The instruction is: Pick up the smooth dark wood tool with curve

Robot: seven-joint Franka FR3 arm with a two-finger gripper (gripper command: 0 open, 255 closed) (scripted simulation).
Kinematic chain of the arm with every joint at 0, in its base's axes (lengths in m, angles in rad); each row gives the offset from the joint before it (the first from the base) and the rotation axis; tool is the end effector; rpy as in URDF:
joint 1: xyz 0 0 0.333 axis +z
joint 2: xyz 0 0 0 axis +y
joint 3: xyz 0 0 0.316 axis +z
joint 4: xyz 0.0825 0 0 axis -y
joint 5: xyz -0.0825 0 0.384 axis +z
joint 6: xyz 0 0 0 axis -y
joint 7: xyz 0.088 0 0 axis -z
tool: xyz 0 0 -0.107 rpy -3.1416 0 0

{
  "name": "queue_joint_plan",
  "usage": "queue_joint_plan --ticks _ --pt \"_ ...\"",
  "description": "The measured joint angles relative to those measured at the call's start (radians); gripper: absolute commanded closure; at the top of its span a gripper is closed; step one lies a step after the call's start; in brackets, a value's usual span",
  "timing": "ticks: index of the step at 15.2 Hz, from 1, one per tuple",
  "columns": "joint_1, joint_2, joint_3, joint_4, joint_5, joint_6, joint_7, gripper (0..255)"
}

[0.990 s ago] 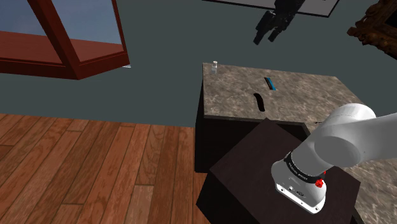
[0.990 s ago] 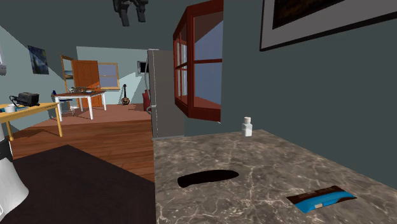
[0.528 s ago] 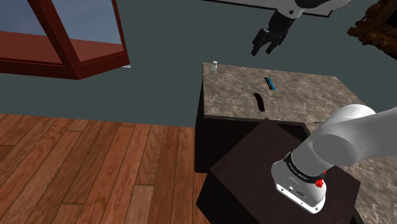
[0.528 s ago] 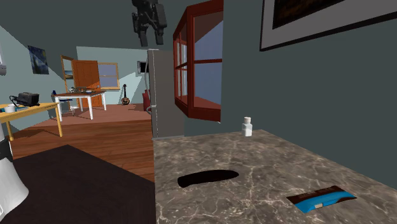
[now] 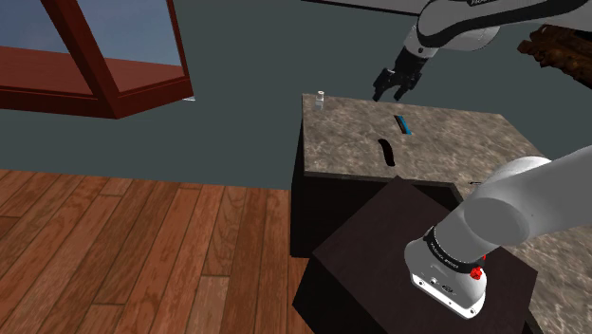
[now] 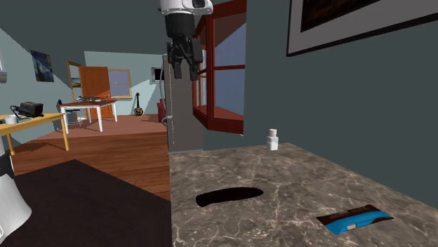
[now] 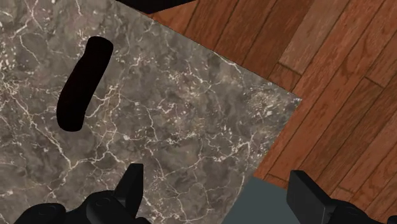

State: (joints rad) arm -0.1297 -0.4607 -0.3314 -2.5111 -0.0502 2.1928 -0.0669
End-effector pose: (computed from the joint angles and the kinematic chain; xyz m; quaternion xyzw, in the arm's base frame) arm 0.3718 -0.1899 0.4448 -0.9821 0.1705 -0.0717 0.0346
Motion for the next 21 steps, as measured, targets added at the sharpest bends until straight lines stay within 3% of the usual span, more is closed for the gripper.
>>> queue_joint_plan --ticks 4,10,16,21 --pt "-0.014 0.107 -0.063 -0.005 0.024 0.092 -0.036 0" --pt "-0.016 0.302 -0.153 0.010 0.121 0.228 -0.121 0" --pt "-0.037 0.536 -0.209 0.067 0.328 0.329 -0.284 0" --pt "-0.117 0.742 -0.176 0.146 0.533 0.375 -0.429 0"
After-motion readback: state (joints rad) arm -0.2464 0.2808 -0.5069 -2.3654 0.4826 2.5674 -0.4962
